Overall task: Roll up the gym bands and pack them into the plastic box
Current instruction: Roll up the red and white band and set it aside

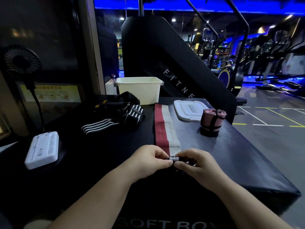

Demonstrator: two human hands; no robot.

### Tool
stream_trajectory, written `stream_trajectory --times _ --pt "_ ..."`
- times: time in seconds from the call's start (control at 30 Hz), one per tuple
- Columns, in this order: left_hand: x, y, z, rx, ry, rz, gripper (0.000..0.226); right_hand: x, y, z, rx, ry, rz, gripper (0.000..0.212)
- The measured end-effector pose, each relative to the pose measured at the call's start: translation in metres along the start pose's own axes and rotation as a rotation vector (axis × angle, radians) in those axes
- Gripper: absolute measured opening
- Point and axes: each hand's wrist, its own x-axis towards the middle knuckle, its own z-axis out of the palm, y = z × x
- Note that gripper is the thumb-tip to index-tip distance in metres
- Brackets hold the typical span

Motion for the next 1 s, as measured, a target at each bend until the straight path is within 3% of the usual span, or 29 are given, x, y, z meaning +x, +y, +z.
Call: stream_trajectory --times 0.17,0.47,0.7,0.83,1.0 --pt "0.005 -0.001 0.004 0.016 0.007 -0.061 0.011 -0.003 0.002 -0.003 0.021 0.018 -0.142 0.042" --pt "0.012 -0.001 0.006 0.088 0.001 -0.132 0.025 0.004 0.010 -0.008 -0.058 -0.051 -0.215 0.044" --pt "0.010 -0.007 0.005 0.167 0.115 0.127 0.012 0.007 0.014 -0.006 -0.083 -0.068 -0.198 0.038" --pt "0.009 -0.010 -0.003 0.095 0.010 0.131 0.019 0.009 0.017 -0.004 -0.090 -0.069 -0.183 0.035" --pt "0.012 -0.015 -0.003 0.064 0.024 0.130 0.016 0.012 0.014 -0.004 -0.120 -0.085 -0.202 0.028"
